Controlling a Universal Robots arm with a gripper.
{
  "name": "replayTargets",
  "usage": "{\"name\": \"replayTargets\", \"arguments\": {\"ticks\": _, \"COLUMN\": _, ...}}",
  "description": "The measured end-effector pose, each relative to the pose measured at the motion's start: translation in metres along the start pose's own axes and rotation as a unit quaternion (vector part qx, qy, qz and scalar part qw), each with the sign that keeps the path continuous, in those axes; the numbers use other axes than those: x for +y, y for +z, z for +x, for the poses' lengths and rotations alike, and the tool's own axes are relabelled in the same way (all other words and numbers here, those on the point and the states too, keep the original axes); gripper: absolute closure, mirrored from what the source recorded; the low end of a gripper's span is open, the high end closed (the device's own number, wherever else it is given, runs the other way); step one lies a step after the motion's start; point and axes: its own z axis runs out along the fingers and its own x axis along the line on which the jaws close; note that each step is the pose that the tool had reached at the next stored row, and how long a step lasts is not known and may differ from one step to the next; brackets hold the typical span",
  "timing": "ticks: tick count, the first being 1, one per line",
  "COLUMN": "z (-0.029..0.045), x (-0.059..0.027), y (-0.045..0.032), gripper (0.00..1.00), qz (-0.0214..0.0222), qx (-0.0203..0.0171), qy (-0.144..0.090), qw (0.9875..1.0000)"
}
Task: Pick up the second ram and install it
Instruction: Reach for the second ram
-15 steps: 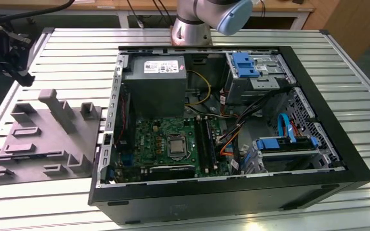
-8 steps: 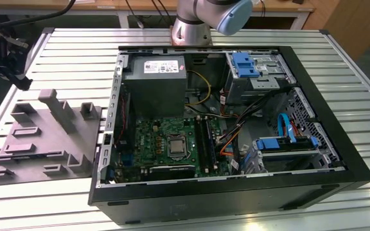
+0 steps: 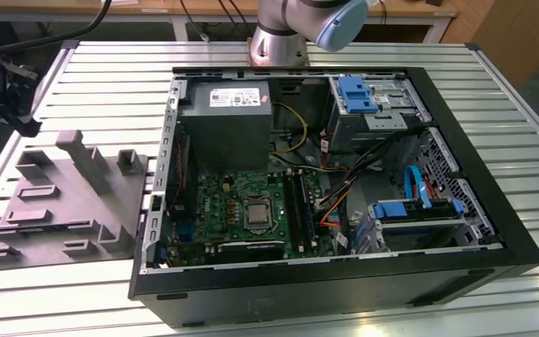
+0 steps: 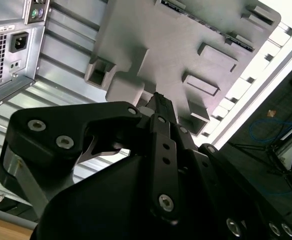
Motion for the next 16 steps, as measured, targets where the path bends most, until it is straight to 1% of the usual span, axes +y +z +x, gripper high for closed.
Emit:
{"name": "replayTargets", "arguments": {"ticks": 3, "z": 0.0016, "x": -0.0023, "y": 0.0029, "gripper": 0.90, "qz": 0.0002, "qx": 0.0044, "qy": 0.000, "qw": 1.0000}}
{"name": "replayTargets", "arguments": {"ticks": 7, "z": 0.0026, "x": -0.0065, "y": 0.0068, "gripper": 0.90, "qz": 0.0010, "qx": 0.0131, "qy": 0.000, "qw": 0.9999}}
{"name": "replayTargets", "arguments": {"ticks": 8, "z": 0.0028, "x": -0.0079, "y": 0.0073, "gripper": 0.90, "qz": 0.0011, "qx": 0.0140, "qy": 0.000, "qw": 0.9999}}
{"name": "replayTargets", "arguments": {"ticks": 12, "z": 0.0028, "x": -0.0139, "y": 0.0097, "gripper": 0.90, "qz": 0.0010, "qx": 0.0156, "qy": 0.001, "qw": 0.9999}}
{"name": "replayTargets", "arguments": {"ticks": 14, "z": 0.0027, "x": -0.0153, "y": 0.0101, "gripper": 0.90, "qz": -0.0014, "qx": 0.0162, "qy": 0.001, "qw": 0.9999}}
{"name": "replayTargets", "arguments": {"ticks": 16, "z": 0.0027, "x": -0.0153, "y": 0.0101, "gripper": 0.90, "qz": -0.0015, "qx": 0.0162, "qy": 0.001, "qw": 0.9999}}
